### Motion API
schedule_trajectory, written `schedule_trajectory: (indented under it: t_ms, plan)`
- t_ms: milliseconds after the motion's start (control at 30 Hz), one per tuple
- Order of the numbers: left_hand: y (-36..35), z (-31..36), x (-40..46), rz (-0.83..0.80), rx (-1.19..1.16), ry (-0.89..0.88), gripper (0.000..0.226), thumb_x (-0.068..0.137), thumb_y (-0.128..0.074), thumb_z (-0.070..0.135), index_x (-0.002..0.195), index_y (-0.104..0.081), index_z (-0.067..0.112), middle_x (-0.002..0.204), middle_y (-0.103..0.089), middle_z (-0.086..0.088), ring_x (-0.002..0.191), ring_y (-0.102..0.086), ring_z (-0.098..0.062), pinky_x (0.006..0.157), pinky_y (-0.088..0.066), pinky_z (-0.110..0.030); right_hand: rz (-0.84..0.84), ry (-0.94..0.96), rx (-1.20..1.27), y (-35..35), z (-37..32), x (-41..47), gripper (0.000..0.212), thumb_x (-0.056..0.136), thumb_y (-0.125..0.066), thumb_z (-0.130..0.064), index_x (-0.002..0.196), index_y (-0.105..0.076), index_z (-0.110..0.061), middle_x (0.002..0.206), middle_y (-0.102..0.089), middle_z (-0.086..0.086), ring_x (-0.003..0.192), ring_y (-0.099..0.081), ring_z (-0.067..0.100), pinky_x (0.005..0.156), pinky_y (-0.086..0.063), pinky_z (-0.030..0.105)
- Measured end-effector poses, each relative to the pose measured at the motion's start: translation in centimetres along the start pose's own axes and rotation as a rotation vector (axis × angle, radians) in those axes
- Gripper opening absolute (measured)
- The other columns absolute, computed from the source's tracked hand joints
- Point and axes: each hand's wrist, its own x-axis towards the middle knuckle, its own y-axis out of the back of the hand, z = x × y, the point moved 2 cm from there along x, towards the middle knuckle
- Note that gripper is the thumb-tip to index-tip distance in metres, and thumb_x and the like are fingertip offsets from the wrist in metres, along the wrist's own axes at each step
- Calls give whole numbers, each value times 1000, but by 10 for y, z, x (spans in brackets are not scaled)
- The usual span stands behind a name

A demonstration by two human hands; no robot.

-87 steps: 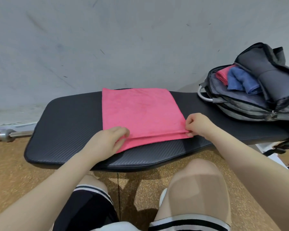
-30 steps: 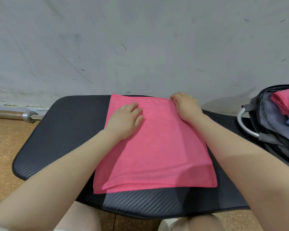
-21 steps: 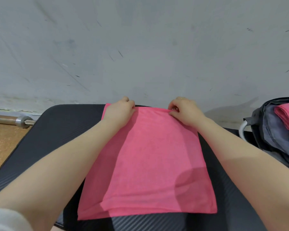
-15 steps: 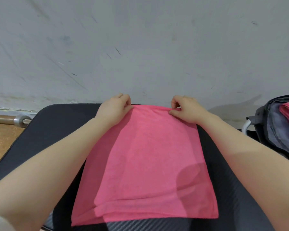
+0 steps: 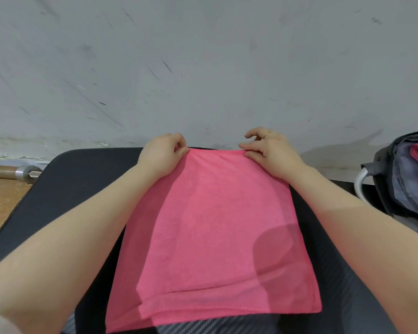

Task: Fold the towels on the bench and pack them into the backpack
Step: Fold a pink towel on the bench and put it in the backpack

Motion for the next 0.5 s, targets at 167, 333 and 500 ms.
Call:
schedule_trajectory:
  t_ms: [167, 333, 500]
  plan:
    - [-7, -2, 1, 61, 71, 16, 20, 92, -49, 31, 98, -57, 13, 99, -59, -7, 90, -56, -31, 69, -38, -32, -85, 52, 45, -3, -6, 2, 20, 89, -57, -17, 105, -68, -13, 99, -63, 6, 98, -56, 24, 86, -43, 35]
    - [-9, -2, -1, 96, 65, 9, 21, 94, -47, 31, 99, -56, 13, 99, -59, -6, 89, -55, -28, 66, -34, -31, -164, -3, -9, 4, -2, 8, 10, 87, -59, -24, 82, -56, -16, 83, -52, -3, 83, -50, 19, 72, -35, 28]
    - [-8, -1, -3, 104, 69, 12, 21, 95, -44, 31, 99, -55, 14, 100, -58, -6, 87, -56, -29, 66, -35, -31, -215, -110, 187, 12, 1, 8, 12, 88, -60, -20, 86, -49, -15, 75, -52, -2, 69, -47, 15, 62, -33, 25]
